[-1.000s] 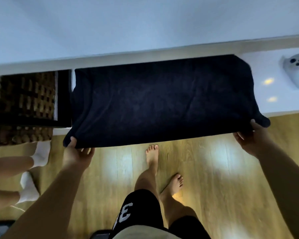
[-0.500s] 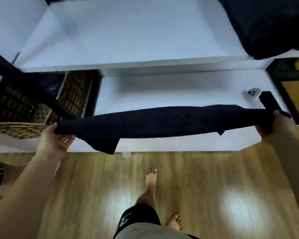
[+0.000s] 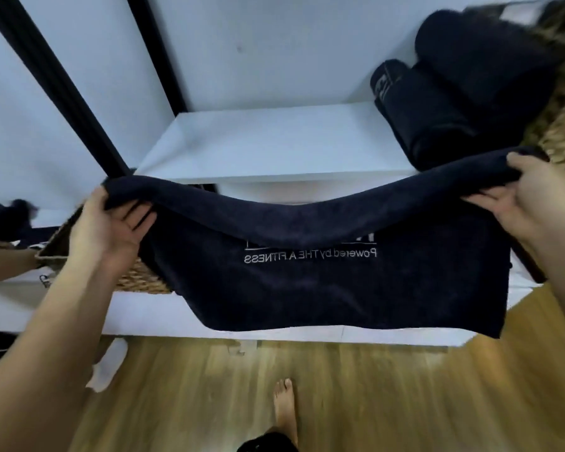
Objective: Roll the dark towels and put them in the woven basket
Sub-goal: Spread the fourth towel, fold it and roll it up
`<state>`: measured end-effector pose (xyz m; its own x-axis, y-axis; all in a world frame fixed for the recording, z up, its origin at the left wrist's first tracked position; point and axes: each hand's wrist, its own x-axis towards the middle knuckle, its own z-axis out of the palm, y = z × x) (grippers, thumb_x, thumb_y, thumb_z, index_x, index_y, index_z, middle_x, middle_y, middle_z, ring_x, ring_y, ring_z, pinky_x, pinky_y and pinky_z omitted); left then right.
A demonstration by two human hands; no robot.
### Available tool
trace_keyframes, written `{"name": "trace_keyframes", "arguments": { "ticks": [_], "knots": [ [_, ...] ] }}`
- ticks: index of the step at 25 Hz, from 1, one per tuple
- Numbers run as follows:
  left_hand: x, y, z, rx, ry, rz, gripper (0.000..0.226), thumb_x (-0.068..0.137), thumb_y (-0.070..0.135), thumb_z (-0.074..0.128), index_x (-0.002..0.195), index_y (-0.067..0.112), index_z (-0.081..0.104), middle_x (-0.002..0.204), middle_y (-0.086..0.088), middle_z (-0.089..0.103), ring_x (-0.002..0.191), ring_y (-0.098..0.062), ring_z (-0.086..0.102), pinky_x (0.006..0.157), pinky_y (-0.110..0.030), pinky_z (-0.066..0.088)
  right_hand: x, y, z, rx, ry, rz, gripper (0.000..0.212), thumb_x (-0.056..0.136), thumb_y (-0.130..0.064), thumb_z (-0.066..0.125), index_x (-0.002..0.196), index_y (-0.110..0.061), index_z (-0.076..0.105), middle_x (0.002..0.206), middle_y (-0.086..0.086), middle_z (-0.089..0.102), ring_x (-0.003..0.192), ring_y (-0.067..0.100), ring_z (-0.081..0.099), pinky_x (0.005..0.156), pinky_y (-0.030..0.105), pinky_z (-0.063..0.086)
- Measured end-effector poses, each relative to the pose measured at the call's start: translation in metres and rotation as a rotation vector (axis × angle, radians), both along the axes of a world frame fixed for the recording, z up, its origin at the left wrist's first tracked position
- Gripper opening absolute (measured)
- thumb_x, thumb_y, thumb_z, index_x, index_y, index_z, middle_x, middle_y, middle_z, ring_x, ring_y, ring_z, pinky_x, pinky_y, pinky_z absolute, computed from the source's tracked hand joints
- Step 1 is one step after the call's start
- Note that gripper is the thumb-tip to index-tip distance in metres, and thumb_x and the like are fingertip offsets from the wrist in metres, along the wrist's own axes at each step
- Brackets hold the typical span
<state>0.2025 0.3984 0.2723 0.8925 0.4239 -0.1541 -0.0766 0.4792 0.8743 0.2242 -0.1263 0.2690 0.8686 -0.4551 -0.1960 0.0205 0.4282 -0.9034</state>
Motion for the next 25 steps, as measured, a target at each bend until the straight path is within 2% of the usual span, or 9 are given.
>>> {"name": "trace_keyframes", "arguments": {
  "ticks": [4,7,11,13,14,16,19,22,25],
  "knots": [
    [-0.004,-0.022,0.023,-0.021,-0.123,0.060,0.032,0.102,0.039,0.041,0.121,0.017,0.056,0.121,-0.007,0.064,0.111,-0.018,0.064,0.097,-0.038,0.051,-0.002,0.043,0.041,-0.172,-0.140,-0.077,0.035,0.100,-0.021,0.046,0.134,-0.020,0.044,0.117,0.003,0.060,0.099,0.023,0.068,0.070,0.038,0.061],
    [0.025,-0.027,0.051,0.001,-0.223,0.089,0.044,0.102,0.038,0.043,0.138,0.013,0.045,0.122,-0.002,0.060,0.114,-0.012,0.058,0.103,-0.035,0.047,0.020,0.062,0.085,-0.233,-0.272,-0.116,0.019,0.100,-0.021,0.047,0.118,-0.025,0.048,0.121,0.004,0.060,0.105,0.023,0.066,0.077,0.039,0.061],
    [0.110,-0.015,0.117,0.136,-0.287,0.108,0.043,0.103,0.039,0.041,0.139,0.015,0.047,0.122,0.005,0.062,0.114,-0.007,0.059,0.094,-0.023,0.048,0.107,0.064,0.152,-0.097,-0.341,-0.175,0.026,0.100,-0.022,0.048,0.125,-0.019,0.043,0.122,0.006,0.059,0.100,0.022,0.069,0.069,0.037,0.061],
    [0.150,0.001,0.138,0.234,-0.254,0.140,0.049,0.102,0.043,0.038,0.145,0.021,0.040,0.133,0.006,0.055,0.125,-0.010,0.052,0.100,-0.025,0.043,0.144,0.063,0.157,-0.117,-0.273,-0.091,0.038,0.101,-0.027,0.047,0.136,-0.016,0.041,0.126,0.008,0.059,0.100,0.020,0.069,0.071,0.036,0.060],
    [0.175,0.008,0.143,0.354,-0.212,0.130,0.053,0.101,0.045,0.037,0.150,0.026,0.032,0.146,0.004,0.045,0.134,-0.013,0.043,0.108,-0.029,0.036,0.164,0.066,0.152,-0.281,-0.206,-0.041,0.048,0.099,-0.038,0.049,0.141,-0.015,0.040,0.131,0.010,0.058,0.105,0.020,0.066,0.078,0.036,0.059],
    [0.218,0.012,0.128,0.854,-0.041,0.054,0.059,0.101,0.048,0.034,0.154,0.028,0.019,0.161,0.000,0.020,0.146,-0.017,0.021,0.119,-0.036,0.017,0.190,0.089,0.127,-0.803,-0.014,0.043,0.071,0.088,-0.061,0.057,0.142,-0.017,0.044,0.136,0.009,0.057,0.118,0.024,0.058,0.099,0.039,0.049],
    [0.246,0.005,0.046,1.533,0.279,-0.316,0.059,0.100,0.055,0.026,0.154,0.031,0.022,0.164,-0.002,0.005,0.150,-0.024,0.003,0.119,-0.055,0.001,0.201,0.130,0.049,-1.470,0.078,0.407,0.064,0.095,-0.052,0.051,0.149,-0.020,0.038,0.151,0.008,0.045,0.139,0.028,0.041,0.115,0.035,0.027],
    [0.251,0.012,-0.016,1.777,0.525,-0.489,0.063,0.093,0.068,0.016,0.152,0.044,0.016,0.164,0.004,0.002,0.150,-0.028,-0.004,0.113,-0.064,-0.007,0.217,0.146,-0.019,-1.834,0.323,0.674,0.069,0.094,-0.069,0.026,0.155,-0.038,0.015,0.165,-0.002,0.007,0.152,0.024,0.004,0.120,0.049,0.003],
    [0.281,0.021,-0.018,1.838,0.554,-0.484,0.071,0.086,0.078,0.015,0.150,0.049,0.011,0.164,0.008,0.000,0.150,-0.026,-0.007,0.113,-0.065,-0.008,0.254,0.141,-0.027,-1.893,0.376,0.718,0.069,0.091,-0.072,0.017,0.153,-0.046,0.005,0.165,-0.007,-0.005,0.152,0.022,-0.006,0.120,0.051,-0.003]
  ]
}}
